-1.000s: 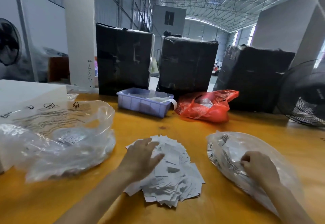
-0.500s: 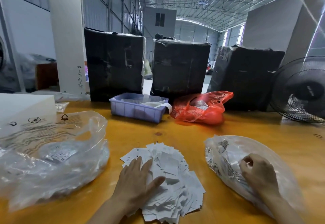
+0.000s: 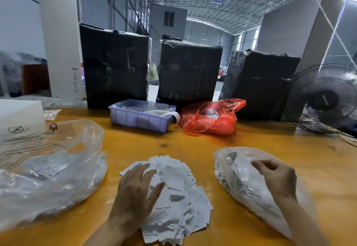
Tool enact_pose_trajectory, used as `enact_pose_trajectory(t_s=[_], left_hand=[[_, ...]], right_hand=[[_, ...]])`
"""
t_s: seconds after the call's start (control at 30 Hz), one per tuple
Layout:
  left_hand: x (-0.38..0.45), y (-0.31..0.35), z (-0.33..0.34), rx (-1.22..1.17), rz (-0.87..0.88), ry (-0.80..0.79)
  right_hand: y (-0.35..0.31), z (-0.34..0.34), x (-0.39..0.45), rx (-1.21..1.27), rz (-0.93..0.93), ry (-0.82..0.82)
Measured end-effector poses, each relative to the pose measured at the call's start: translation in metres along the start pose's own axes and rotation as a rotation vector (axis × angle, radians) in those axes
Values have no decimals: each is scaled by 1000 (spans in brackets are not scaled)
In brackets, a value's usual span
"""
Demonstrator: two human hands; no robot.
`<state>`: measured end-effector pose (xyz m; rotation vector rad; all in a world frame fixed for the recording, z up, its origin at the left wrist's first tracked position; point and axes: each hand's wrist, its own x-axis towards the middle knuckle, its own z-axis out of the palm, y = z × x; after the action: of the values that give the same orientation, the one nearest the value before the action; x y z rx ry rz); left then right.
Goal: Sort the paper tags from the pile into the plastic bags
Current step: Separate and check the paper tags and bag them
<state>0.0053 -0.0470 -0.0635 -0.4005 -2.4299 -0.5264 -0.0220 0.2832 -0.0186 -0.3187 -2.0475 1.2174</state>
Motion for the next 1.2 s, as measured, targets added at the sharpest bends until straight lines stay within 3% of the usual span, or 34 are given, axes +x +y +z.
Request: enact_pose_trajectory(t_s=[0.1,0.2,0.27,0.33,0.4,0.5,0.57,0.67,0.9,0.97,1.03,1.13,1.2], left_hand=[[1,2,1,3,35,62],[2,9,1,-41,78,102],[5,15,2,-154,92,137],[12,27,-5,-496,-63,101],[22,38,-13,-1017,-323,-107],[30,40,-22,-1443,-486,-434],[28,41,-28,-1403,-463,-472],[24,39,-26,-1287,-549,-367],[23,29,-27,-1267,-716,-296],[24,28,-27,-1286,-725,-278],[25,27,-27,-1298,-725,-254],[26,24,-28,-1308,-749,-221],[25,22,-28,-1309,-774,-213]], right_hand=[[-10,-5,5,129,74,-24],[-43,-11,3,472,166,2],[-73,-9,-8,699,197,-136],[-97,2,-30,754,182,-380],[-112,21,-58,655,148,-586],[-116,54,-90,494,107,-650],[-114,66,-101,466,111,-627],[-108,73,-108,470,158,-577],[-95,73,-108,662,361,-617],[-97,65,-98,694,317,-545],[-95,49,-78,584,104,-312],[-80,12,-39,68,-351,229],[-56,-8,-22,-224,-452,355]])
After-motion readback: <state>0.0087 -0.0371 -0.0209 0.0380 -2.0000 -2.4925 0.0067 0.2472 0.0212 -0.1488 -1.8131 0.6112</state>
